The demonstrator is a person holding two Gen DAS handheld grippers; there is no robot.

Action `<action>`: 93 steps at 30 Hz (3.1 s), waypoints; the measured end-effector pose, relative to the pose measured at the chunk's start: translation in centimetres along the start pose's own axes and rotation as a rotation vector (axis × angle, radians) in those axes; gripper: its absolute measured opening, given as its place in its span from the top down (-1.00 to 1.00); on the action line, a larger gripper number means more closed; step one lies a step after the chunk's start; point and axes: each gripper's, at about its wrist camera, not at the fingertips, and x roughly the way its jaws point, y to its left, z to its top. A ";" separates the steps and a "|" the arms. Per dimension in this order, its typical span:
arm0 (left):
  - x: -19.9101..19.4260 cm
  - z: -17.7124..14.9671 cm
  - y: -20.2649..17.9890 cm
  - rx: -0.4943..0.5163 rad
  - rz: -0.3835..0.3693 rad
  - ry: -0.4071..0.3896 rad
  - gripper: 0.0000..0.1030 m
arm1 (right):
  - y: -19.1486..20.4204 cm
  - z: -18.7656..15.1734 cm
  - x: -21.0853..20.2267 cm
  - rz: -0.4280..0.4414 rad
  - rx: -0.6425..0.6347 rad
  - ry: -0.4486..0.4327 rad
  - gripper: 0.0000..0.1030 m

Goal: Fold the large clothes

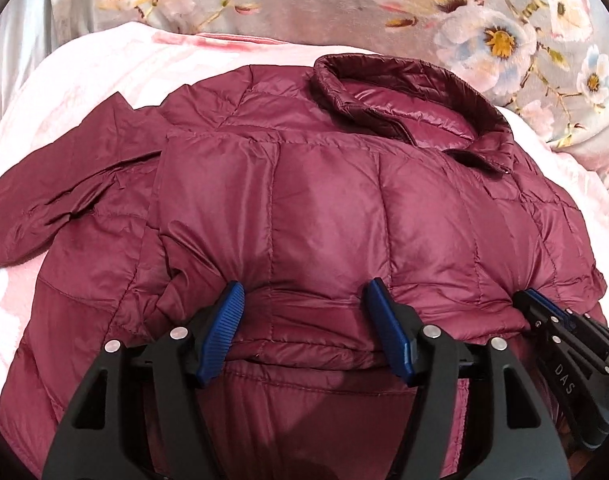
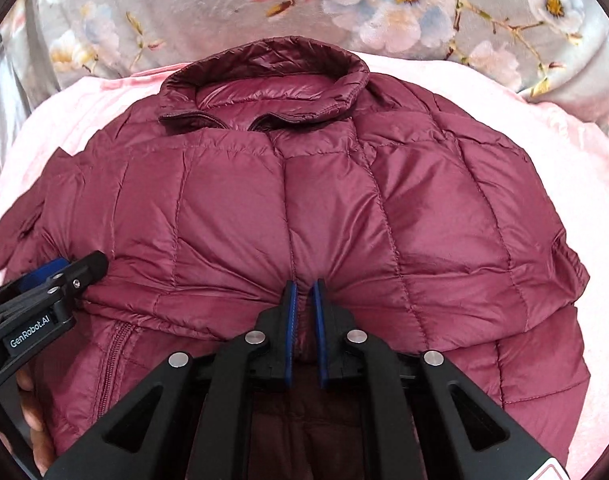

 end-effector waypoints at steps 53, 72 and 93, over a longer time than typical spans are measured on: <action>-18.8 9.6 17.9 -0.282 -0.022 -0.292 0.96 | 8.7 -4.8 -8.3 0.192 -0.014 -0.081 0.22; -10.4 2.3 -2.8 -0.218 -0.484 -0.004 -0.37 | -6.8 -7.7 -12.2 0.130 0.235 -0.093 -0.21; -3.0 3.6 18.3 -0.782 -0.385 0.053 -0.22 | -6.2 4.7 -9.7 0.167 0.210 -0.181 0.91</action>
